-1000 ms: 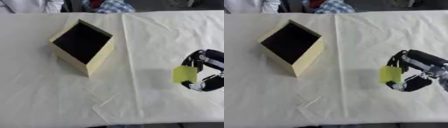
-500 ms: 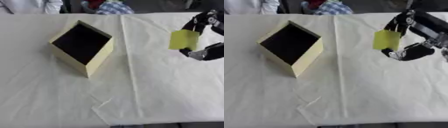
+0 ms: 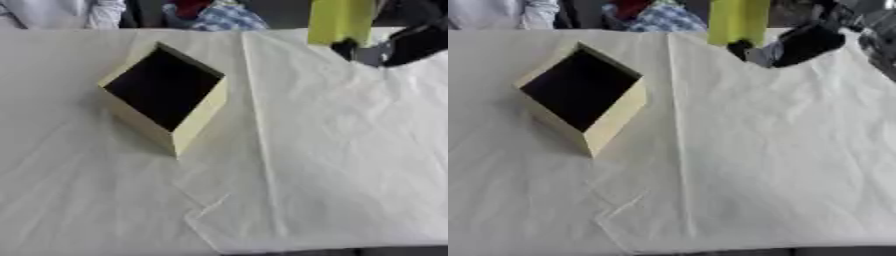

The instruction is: Pick up objects on the table and place them in the box.

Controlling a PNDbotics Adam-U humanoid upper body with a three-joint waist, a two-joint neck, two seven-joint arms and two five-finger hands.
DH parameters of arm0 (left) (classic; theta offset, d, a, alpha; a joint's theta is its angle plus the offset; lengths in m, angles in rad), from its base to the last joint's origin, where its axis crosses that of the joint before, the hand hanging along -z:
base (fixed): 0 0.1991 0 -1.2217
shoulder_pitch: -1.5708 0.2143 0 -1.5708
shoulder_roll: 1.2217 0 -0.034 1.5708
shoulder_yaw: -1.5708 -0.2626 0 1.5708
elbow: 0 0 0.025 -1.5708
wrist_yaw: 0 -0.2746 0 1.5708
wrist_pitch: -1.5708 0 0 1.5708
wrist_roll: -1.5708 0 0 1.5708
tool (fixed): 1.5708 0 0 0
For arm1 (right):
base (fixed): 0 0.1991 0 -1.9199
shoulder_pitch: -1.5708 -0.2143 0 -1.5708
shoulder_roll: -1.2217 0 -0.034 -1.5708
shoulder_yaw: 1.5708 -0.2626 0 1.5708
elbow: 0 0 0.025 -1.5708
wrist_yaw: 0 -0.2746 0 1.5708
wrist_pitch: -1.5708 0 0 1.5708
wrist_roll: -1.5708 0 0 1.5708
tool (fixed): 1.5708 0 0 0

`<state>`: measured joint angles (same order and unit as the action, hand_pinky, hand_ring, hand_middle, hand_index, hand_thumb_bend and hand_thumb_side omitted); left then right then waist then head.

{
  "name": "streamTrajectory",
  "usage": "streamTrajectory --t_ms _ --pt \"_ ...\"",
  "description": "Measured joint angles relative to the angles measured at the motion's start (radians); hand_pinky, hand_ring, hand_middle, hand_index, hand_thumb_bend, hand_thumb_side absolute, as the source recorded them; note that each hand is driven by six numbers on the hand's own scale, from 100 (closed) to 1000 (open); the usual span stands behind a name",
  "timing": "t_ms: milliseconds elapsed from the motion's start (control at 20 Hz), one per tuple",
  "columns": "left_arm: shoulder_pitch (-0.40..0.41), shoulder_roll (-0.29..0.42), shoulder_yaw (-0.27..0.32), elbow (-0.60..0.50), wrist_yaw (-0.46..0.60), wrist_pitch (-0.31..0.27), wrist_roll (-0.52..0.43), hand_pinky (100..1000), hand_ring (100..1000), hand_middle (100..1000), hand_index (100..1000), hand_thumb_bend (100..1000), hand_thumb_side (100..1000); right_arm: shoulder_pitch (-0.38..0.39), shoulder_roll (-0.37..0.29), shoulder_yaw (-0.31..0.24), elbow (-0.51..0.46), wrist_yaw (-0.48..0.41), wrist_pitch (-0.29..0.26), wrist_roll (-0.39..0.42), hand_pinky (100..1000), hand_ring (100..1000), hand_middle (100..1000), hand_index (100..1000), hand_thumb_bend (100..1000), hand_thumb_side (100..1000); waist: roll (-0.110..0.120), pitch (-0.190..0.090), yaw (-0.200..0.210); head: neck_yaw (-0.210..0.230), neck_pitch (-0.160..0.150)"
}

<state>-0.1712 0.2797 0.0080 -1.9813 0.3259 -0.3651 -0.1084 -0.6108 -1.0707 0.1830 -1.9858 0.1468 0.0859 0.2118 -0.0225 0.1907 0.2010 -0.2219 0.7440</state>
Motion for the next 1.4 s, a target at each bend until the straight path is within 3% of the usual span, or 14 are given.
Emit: streamTrajectory --t_ms 300,500,1000,1400 --pt "-0.021 -0.007 -0.006 0.000 0.010 0.003 -0.004 728 856 894 660 100 702 -0.160 0.118 0.058 0.000 0.048 0.103 0.094 480 456 313 467 100 100 -0.002 0.013 0.020 -0.020 -0.008" --pt "-0.036 -0.009 -0.008 0.000 0.021 0.002 -0.010 727 855 892 660 100 700 -0.239 0.194 0.094 0.050 0.101 0.133 0.132 479 455 314 468 100 100 -0.002 0.025 0.034 -0.035 -0.018" --pt "-0.117 -0.036 -0.023 0.000 0.066 -0.015 -0.026 725 847 881 665 100 686 -0.373 0.377 0.158 0.342 0.266 0.052 0.143 462 446 312 469 100 100 0.005 0.075 0.104 -0.113 -0.059" --pt "-0.185 -0.055 -0.038 0.000 0.119 -0.034 -0.044 724 842 874 667 100 680 -0.433 0.491 0.169 0.561 0.367 -0.014 0.114 454 441 308 467 100 100 -0.005 0.118 0.164 -0.185 -0.098"
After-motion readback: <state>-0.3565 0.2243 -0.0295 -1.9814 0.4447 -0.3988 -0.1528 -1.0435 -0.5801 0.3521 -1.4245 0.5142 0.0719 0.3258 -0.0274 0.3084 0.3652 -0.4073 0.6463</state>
